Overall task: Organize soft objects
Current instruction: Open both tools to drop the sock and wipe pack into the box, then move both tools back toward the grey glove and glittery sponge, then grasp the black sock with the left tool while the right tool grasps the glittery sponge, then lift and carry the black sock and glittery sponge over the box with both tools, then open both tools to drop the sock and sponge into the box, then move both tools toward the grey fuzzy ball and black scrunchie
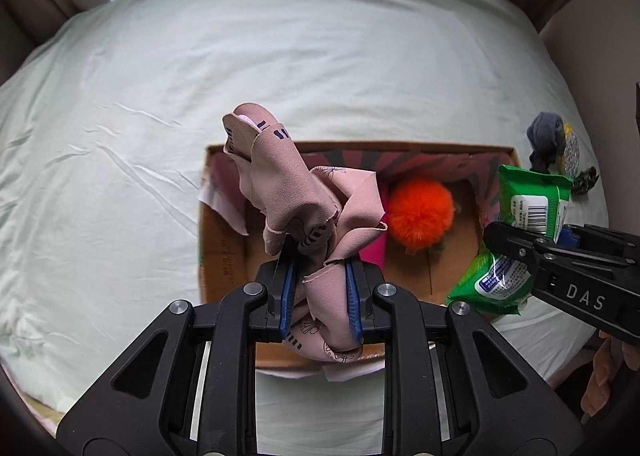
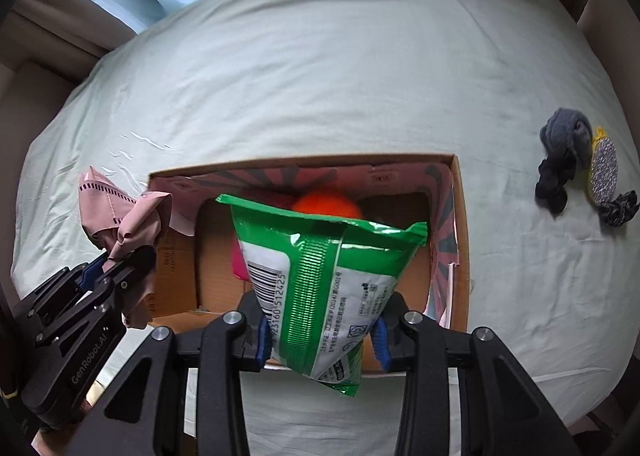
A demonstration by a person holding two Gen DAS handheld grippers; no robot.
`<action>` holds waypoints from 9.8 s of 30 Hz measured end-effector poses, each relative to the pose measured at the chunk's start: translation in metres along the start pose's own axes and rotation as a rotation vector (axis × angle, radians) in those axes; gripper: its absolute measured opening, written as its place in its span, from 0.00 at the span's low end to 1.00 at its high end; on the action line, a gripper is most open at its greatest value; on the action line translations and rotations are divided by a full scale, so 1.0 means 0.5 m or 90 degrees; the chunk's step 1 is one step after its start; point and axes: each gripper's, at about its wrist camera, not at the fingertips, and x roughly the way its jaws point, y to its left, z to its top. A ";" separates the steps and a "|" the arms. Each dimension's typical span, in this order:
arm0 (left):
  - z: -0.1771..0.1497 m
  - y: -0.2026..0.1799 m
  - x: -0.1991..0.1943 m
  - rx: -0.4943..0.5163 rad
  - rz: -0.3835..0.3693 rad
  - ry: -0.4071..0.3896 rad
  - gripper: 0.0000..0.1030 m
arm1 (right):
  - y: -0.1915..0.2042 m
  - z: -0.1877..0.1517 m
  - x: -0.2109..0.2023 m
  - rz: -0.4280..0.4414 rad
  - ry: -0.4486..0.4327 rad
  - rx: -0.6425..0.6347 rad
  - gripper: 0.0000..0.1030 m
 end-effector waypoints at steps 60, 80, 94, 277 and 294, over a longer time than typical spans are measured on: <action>-0.155 -0.039 -0.358 -0.019 0.094 -0.188 1.00 | 0.001 -0.166 -0.317 -0.055 -0.253 -0.052 1.00; -0.197 -0.312 -0.544 -0.006 0.062 -0.328 1.00 | -0.226 -0.308 -0.592 -0.089 -0.455 -0.005 1.00; -0.127 -0.614 -0.375 -0.008 0.047 -0.287 1.00 | -0.533 -0.212 -0.545 -0.095 -0.413 -0.045 1.00; -0.054 -0.058 -0.138 0.104 0.022 -0.054 1.00 | -0.018 -0.068 -0.119 0.022 -0.103 0.037 0.94; -0.070 -0.188 -0.359 0.108 0.038 -0.239 1.00 | -0.129 -0.182 -0.421 -0.116 -0.312 0.006 0.94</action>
